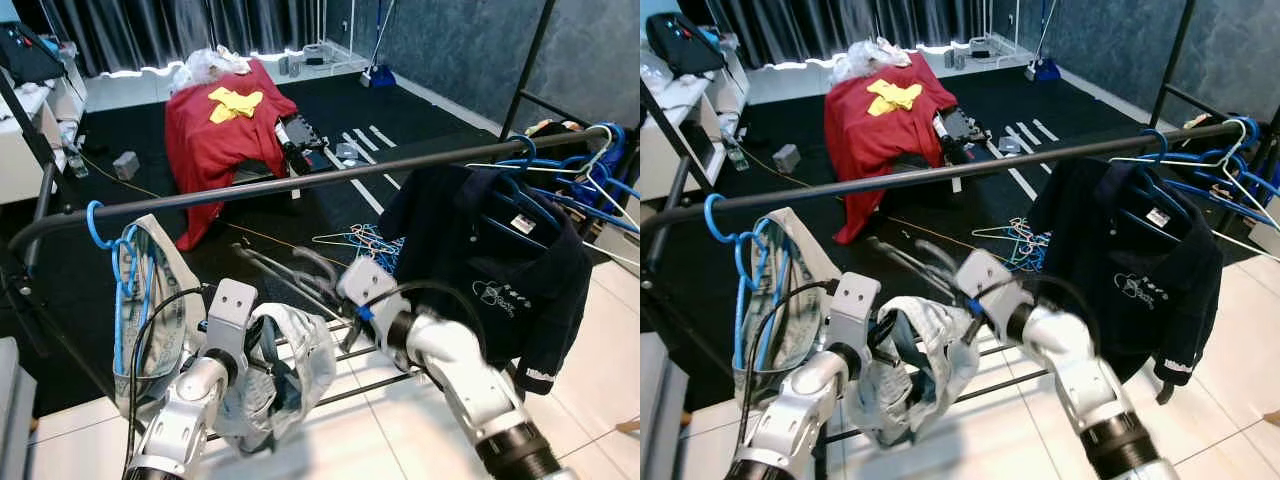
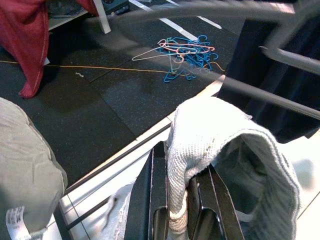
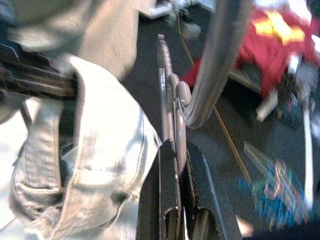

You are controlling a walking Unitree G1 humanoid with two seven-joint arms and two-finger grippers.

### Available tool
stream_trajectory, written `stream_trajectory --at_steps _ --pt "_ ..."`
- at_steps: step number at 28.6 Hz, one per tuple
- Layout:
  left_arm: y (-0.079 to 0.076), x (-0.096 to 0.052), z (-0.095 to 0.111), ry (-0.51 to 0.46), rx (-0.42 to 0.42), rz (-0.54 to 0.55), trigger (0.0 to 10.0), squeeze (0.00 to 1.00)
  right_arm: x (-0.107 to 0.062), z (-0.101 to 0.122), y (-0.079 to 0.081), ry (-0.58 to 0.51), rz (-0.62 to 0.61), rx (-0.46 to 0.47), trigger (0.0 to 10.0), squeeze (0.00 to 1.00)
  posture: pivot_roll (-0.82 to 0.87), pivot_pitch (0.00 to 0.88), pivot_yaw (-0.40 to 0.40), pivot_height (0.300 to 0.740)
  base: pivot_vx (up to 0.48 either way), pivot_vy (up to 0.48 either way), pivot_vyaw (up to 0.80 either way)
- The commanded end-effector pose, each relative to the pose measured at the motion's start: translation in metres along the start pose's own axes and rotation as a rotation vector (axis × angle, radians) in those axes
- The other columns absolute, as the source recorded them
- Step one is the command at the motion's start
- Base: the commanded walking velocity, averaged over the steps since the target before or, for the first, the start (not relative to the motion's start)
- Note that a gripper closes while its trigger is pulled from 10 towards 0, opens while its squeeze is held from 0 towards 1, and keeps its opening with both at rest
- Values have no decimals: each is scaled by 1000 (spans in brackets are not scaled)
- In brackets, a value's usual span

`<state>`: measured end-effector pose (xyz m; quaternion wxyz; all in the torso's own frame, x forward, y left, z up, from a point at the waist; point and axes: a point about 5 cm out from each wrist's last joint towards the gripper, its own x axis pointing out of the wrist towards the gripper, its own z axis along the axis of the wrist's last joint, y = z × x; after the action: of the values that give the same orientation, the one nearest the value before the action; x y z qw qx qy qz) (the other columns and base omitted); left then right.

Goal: Hang hanger

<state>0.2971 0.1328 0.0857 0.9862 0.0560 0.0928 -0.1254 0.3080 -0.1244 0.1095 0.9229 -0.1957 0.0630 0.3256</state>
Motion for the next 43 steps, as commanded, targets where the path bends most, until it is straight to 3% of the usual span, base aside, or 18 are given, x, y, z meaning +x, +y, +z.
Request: stream_trajectory --at_steps 1,7,9,11,14,15,16,18,19,20,21,27,36,43 --pt "2 -1 -3 -3 -3 22 10000 0 -6 -13 -10 31 -137 69 0 0 -65 19 48 740 0 0 0" --pt "9 -1 -9 51 37 91 10000 0 -15 -14 -9 15 -185 153 0 0 -66 18 43 740 0 0 0" --pt "17 1 -11 78 63 112 10000 0 -23 -22 -5 78 -181 222 0 0 -60 39 28 740 0 0 0" --pt "17 1 -11 78 63 112 10000 0 -23 -22 -5 78 -181 222 0 0 -60 39 28 740 0 0 0" --pt "22 1 -15 77 54 115 10000 0 -25 -49 -11 134 -337 353 0 0 -45 36 24 740 0 0 0" --pt "22 1 -15 77 54 115 10000 0 -25 -49 -11 134 -337 353 0 0 -45 36 24 740 0 0 0" --pt "23 1 -16 71 37 124 10000 0 -24 -52 -13 125 -379 375 4039 0 -45 36 24 740 0 0 0" --pt "23 1 -16 71 37 124 10000 0 -24 -52 -13 125 -379 375 4039 0 -45 36 24 740 0 0 0" --pt "24 -1 -15 50 -37 138 10000 0 -22 -53 -16 95 -443 419 10000 0 -36 28 36 740 0 0 0" --pt "24 -1 -15 50 -37 138 10000 0 -22 -53 -16 95 -443 419 10000 0 -36 28 36 740 0 0 0" --pt "24 -1 -14 35 -99 143 10000 0 -18 -49 -18 65 -470 428 10000 0 -41 22 44 740 0 0 0" --pt "20 4 -6 -7 -179 141 10000 0 -5 -36 -13 36 -442 411 10000 0 -54 5 29 740 0 0 0" --pt "18 5 2 -52 -129 154 10000 0 10 -35 5 76 -324 397 10000 0 -15 0 -58 740 0 0 0" --pt "20 2 2 -59 -128 156 10000 0 18 -33 10 72 -299 390 10000 0 -8 0 -68 740 -270 0 0"
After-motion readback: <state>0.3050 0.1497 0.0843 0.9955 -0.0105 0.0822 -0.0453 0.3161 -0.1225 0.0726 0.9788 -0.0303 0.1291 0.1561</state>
